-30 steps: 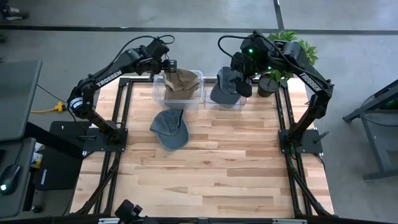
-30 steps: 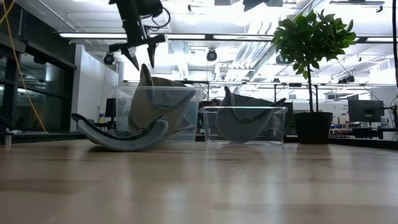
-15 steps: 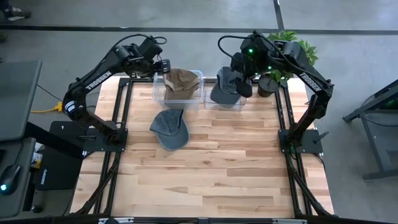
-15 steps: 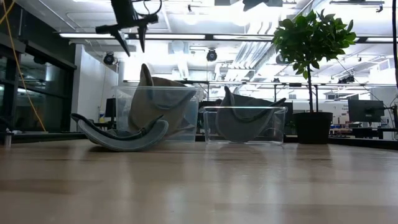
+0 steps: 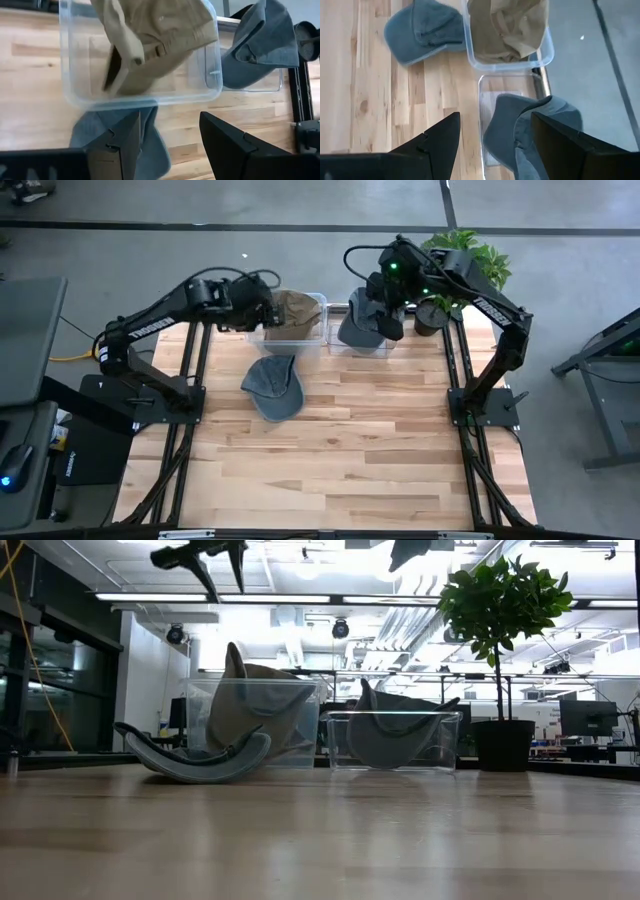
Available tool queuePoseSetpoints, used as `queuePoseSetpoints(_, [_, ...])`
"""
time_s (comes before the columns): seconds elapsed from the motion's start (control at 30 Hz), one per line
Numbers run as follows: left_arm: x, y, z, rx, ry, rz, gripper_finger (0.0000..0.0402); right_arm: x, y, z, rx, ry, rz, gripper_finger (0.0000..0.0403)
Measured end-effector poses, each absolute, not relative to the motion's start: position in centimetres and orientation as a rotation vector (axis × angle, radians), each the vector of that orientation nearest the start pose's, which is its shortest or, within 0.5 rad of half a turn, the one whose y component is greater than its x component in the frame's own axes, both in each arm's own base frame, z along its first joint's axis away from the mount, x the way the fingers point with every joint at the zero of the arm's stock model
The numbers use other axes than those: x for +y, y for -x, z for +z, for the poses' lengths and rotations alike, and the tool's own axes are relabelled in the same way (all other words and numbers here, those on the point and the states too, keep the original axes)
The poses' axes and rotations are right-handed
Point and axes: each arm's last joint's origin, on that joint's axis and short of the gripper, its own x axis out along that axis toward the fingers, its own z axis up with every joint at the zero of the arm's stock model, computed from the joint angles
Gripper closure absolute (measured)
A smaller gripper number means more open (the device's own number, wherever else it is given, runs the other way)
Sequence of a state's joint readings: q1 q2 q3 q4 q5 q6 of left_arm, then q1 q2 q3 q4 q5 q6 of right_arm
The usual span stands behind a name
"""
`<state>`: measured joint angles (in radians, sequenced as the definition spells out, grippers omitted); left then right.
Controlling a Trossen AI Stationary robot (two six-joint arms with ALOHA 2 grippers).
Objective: Pick & Place hat
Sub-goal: Put the gray cap into the transparent bin
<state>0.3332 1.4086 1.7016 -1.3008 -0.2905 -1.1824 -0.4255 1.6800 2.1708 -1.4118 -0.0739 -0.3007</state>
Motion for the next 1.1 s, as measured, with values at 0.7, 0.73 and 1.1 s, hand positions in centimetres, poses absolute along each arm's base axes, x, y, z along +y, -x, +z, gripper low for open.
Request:
queuePoseSetpoints(0.7, [-4.0,-22.2,36.7,0.424,1.239,1.356,0.0220,-12.3,-28.4,45.0,0.851,0.069,-0.083,0.0166])
queuePoseSetpoints(0.73, [-4.3,-22.2,35.8,0.435,1.246,1.381,0.0220,-12.3,-28.4,45.0,0.846,0.076,-0.081,0.0166])
queuePoseSetpoints(1.1, [-4.8,-21.0,28.8,0.445,1.452,1.275,0.0220,-12.4,-28.3,45.0,0.840,0.087,-0.049,0.0166])
